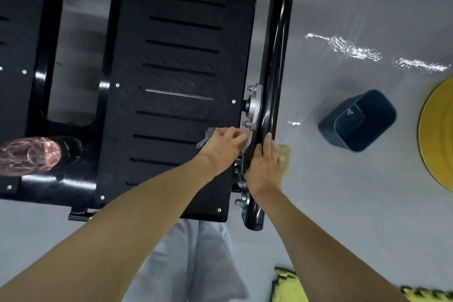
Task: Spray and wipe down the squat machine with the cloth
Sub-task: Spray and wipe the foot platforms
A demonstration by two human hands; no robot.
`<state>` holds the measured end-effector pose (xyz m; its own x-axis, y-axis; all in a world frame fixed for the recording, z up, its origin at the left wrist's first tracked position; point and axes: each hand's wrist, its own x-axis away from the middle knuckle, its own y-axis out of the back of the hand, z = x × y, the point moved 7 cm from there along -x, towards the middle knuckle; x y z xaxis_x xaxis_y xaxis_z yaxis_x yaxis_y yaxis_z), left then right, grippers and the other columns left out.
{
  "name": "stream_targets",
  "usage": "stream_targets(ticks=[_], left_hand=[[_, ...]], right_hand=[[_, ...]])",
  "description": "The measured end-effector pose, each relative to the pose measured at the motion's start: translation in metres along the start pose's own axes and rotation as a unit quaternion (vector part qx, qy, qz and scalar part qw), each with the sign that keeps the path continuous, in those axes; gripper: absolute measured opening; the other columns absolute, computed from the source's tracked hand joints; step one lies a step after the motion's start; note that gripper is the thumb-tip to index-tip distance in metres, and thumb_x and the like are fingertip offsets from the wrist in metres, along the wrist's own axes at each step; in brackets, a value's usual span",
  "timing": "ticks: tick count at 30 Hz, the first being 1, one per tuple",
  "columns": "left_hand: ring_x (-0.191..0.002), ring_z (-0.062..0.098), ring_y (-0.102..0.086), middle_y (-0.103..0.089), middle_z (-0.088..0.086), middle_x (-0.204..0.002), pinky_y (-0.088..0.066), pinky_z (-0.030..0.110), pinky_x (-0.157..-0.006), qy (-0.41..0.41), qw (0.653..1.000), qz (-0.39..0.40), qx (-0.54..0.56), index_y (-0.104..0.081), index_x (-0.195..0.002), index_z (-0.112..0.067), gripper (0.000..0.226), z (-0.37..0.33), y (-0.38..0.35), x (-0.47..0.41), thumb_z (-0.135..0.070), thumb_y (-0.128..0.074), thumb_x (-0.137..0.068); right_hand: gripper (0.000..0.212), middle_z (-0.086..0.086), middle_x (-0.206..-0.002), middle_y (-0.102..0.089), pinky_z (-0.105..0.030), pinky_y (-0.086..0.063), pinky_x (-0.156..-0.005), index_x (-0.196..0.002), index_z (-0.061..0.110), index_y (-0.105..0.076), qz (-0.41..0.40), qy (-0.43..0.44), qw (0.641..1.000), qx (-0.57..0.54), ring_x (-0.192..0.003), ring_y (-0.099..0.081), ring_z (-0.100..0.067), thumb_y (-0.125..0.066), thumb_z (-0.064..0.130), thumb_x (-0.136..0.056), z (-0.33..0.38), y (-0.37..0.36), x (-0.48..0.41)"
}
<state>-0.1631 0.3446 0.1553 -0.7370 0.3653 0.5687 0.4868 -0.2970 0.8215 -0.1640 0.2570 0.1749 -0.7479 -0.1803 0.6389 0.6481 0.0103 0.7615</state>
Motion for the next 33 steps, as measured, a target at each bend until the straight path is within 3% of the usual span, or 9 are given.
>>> stream_targets(ticks=[4, 8, 21, 25, 28, 33], left_hand=[[-0.123, 0.027, -0.029, -0.012, 0.004, -0.145, -0.039, 0.039, -0.095, -0.036, 0.999, 0.017, 0.002, -0.035, -0.145, -0.016, 0.057, -0.025, -0.014, 0.019, -0.018, -0.054, -0.090], [-0.125, 0.029, -0.028, -0.007, 0.005, -0.141, -0.040, 0.041, -0.098, -0.038, 0.999, 0.024, 0.019, -0.042, -0.142, -0.018, 0.052, -0.038, -0.025, 0.032, -0.017, -0.052, -0.091], [-0.122, 0.030, -0.032, -0.014, 0.007, -0.149, -0.039, 0.042, -0.097, -0.021, 0.997, 0.020, 0.070, -0.016, -0.150, -0.009, 0.069, -0.089, -0.048, 0.078, -0.012, -0.050, -0.090], [-0.129, 0.029, -0.029, -0.018, 0.009, -0.150, -0.034, 0.038, -0.105, -0.034, 0.997, 0.017, 0.065, -0.017, -0.148, -0.004, 0.059, -0.103, -0.060, 0.101, -0.008, -0.041, -0.094], [-0.125, 0.026, -0.033, -0.031, 0.010, -0.145, -0.035, 0.037, -0.104, -0.014, 0.998, 0.012, 0.053, -0.021, -0.147, -0.005, 0.058, -0.107, -0.074, 0.111, -0.013, -0.043, -0.094], [-0.126, 0.024, -0.034, -0.032, 0.011, -0.144, -0.035, 0.036, -0.103, -0.025, 0.998, -0.001, 0.064, -0.016, -0.148, -0.003, 0.060, -0.115, -0.083, 0.120, -0.011, -0.041, -0.095]], right_hand=[[0.075, -0.013, -0.157, 0.019, -0.035, -0.011, -0.120, -0.151, 0.003, -0.006, 0.025, -0.008, 1.000, 0.013, -0.147, 0.008, -0.026, -0.053, 0.011, -0.093, 0.001, -0.017, 0.013], [0.080, -0.013, -0.155, 0.025, -0.036, -0.012, -0.118, -0.151, 0.004, 0.003, 0.035, -0.008, 0.999, 0.028, -0.147, 0.011, -0.026, -0.051, 0.014, -0.094, -0.002, -0.027, 0.019], [0.069, -0.011, -0.157, 0.022, -0.034, -0.015, -0.119, -0.152, 0.004, -0.003, 0.021, -0.016, 0.999, 0.046, -0.148, 0.010, -0.022, -0.044, 0.018, -0.098, 0.007, -0.055, 0.063], [0.066, -0.009, -0.158, 0.019, -0.036, -0.015, -0.119, -0.152, 0.006, -0.005, 0.015, -0.009, 0.999, 0.039, -0.148, 0.007, -0.021, -0.042, 0.012, -0.097, 0.029, -0.072, 0.087], [0.060, -0.011, -0.158, 0.015, -0.036, -0.014, -0.120, -0.152, 0.004, -0.007, 0.002, 0.000, 0.999, 0.051, -0.148, 0.003, -0.023, -0.036, 0.015, -0.100, 0.045, -0.082, 0.099], [0.062, -0.012, -0.159, 0.010, -0.037, -0.014, -0.119, -0.152, 0.005, -0.010, 0.013, -0.018, 0.999, 0.044, -0.148, 0.002, -0.024, -0.031, 0.035, -0.101, 0.051, -0.087, 0.107]])
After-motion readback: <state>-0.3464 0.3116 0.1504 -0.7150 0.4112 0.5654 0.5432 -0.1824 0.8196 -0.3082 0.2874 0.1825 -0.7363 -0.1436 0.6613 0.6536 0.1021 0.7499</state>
